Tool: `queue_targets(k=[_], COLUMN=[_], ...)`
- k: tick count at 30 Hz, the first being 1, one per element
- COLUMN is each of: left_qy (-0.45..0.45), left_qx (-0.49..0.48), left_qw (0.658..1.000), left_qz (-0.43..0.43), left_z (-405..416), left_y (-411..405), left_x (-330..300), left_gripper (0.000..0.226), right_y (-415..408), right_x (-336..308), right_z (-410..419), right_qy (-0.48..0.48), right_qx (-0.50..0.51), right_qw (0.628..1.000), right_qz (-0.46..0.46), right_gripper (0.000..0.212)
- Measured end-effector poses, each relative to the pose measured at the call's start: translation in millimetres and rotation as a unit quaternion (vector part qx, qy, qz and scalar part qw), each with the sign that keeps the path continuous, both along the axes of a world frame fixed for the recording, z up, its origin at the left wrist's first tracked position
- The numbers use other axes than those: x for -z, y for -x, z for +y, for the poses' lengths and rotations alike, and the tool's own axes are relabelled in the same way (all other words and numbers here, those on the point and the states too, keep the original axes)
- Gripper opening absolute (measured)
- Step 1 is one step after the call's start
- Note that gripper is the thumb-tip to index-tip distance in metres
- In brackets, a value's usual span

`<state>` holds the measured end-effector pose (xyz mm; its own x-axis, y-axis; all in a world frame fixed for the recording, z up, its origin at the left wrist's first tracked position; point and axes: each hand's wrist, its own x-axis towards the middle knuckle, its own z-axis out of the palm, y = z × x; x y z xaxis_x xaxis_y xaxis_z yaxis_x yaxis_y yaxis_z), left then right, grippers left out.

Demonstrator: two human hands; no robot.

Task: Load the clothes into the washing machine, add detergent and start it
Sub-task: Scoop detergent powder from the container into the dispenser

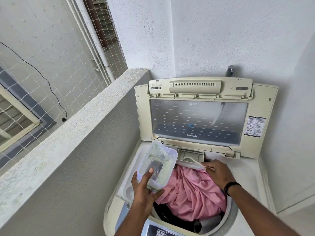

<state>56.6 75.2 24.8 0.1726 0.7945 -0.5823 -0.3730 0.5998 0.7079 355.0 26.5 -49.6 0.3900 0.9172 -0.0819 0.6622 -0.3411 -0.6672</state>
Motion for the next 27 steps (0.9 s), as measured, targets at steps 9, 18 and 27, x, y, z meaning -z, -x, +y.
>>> queue_targets(k=[9,18,27], left_qy=[-0.020,-0.034,-0.034], left_qx=[0.023,0.027,0.028], left_qw=[1.000,0.999,0.999], left_qz=[-0.001,-0.012,-0.011], left_z=[-2,-5,-11], left_y=[2,6,5], left_x=[-2,-4,-10], left_gripper=[0.112,0.107,0.111], right_y=[0,6,18], right_x=[2,-6,-50], right_z=[4,-1,-2], right_qy=[-0.045,-0.049,-0.118], right_qx=[0.034,0.035,0.155], right_qw=[0.997,0.997,0.921], right_qz=[0.060,0.056,0.337], right_gripper=[0.024,0.026,0.014])
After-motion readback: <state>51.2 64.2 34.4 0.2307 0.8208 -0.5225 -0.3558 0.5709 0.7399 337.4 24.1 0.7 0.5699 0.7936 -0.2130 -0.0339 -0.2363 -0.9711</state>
